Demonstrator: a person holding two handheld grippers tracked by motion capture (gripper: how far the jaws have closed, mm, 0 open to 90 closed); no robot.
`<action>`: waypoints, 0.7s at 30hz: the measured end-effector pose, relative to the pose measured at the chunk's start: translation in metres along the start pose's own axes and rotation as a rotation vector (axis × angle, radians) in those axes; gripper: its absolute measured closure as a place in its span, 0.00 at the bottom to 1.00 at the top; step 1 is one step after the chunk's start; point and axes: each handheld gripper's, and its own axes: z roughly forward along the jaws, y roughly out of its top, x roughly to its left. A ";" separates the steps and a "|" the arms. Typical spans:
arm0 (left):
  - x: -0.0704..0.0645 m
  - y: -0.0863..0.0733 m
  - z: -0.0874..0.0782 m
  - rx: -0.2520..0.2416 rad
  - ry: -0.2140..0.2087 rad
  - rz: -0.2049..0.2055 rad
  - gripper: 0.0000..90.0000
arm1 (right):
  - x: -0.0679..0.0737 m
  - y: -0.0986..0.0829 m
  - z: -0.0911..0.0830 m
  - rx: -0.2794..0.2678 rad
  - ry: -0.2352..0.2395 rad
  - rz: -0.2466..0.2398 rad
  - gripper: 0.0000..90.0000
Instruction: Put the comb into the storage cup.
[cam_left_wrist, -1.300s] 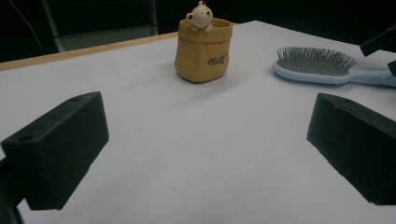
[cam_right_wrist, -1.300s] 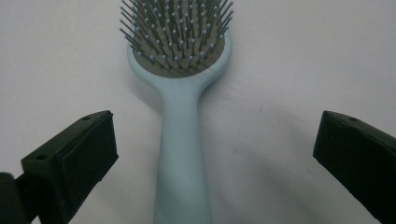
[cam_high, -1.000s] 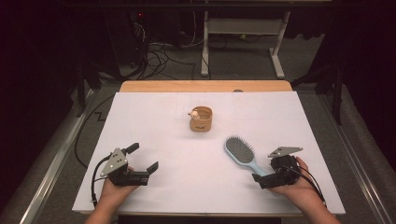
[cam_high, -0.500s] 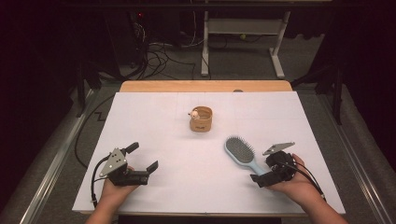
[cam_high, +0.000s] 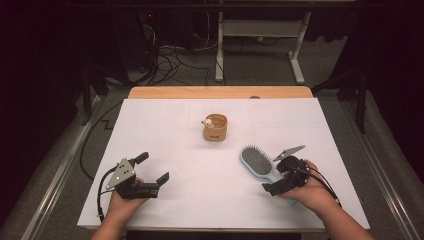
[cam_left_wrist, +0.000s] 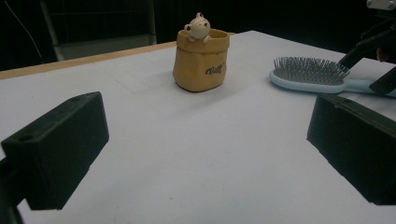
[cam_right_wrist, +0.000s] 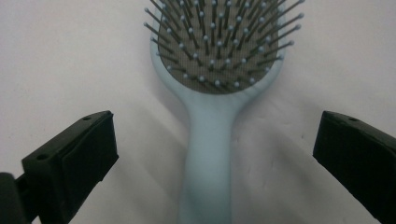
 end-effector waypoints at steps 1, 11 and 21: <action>0.000 0.000 0.000 0.000 -0.001 0.000 0.00 | 0.000 0.002 0.001 0.001 -0.003 -0.004 0.01; 0.000 0.000 0.000 0.000 -0.006 -0.002 0.00 | 0.000 0.018 0.011 0.017 -0.003 -0.003 0.01; 0.000 0.000 0.000 0.001 -0.012 -0.002 0.00 | -0.002 0.038 0.020 0.037 -0.020 -0.007 0.04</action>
